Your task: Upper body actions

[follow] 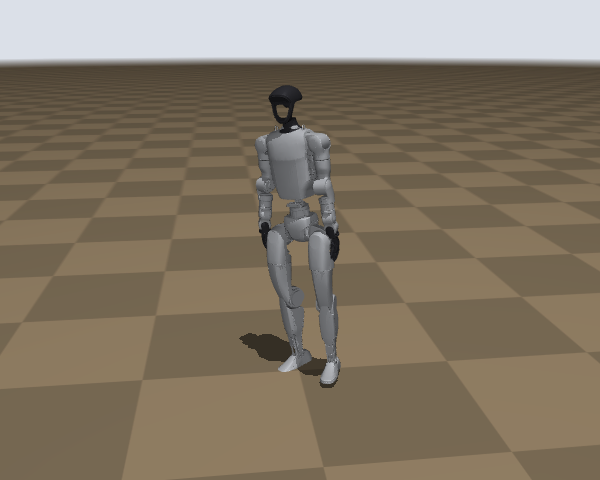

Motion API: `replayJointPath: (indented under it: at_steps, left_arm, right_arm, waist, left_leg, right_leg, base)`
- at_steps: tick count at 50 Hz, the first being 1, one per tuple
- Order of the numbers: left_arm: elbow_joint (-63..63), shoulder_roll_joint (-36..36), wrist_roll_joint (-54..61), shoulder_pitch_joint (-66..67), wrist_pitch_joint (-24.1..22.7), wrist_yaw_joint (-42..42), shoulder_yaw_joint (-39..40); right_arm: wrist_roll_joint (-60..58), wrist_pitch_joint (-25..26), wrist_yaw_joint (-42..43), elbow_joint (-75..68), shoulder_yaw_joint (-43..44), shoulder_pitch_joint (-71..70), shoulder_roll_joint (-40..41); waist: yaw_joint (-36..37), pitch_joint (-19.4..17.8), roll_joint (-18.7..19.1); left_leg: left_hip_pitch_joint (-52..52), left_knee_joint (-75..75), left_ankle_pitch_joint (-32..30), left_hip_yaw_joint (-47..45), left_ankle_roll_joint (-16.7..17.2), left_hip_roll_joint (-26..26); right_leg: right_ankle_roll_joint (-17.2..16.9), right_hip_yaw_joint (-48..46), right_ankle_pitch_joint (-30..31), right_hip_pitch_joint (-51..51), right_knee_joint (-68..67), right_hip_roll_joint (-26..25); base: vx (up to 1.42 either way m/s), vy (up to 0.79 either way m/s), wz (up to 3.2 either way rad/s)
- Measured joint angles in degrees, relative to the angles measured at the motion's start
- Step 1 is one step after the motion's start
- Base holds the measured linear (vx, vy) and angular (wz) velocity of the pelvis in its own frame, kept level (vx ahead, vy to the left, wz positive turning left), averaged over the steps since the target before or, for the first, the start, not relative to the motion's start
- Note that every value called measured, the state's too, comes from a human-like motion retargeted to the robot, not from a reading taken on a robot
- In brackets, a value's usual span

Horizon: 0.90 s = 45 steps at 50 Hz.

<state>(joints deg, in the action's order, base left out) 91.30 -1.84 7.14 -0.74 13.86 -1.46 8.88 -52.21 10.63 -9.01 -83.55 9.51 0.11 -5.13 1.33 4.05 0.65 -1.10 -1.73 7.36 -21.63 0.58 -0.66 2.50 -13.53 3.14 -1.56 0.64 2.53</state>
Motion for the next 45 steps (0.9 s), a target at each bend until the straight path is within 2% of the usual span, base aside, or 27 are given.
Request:
replayJointPath:
  at_steps: [45]
  left_arm:
    - [0.24, 0.15, 0.44, 0.37, -0.87, 1.56, -0.50]
  right_arm:
    - [-0.61, 0.56, 0.83, -1.32, 0.31, 0.29, -0.40]
  waist:
    - [-0.23, 0.10, 0.21]
  left_leg:
    - [-0.25, 0.08, -0.14, 0.29, -0.07, 0.09]
  right_leg:
    - [-0.19, -0.32, 0.25, -0.26, -0.08, 0.15]
  base:
    - [0.00, 0.00, 0.00]
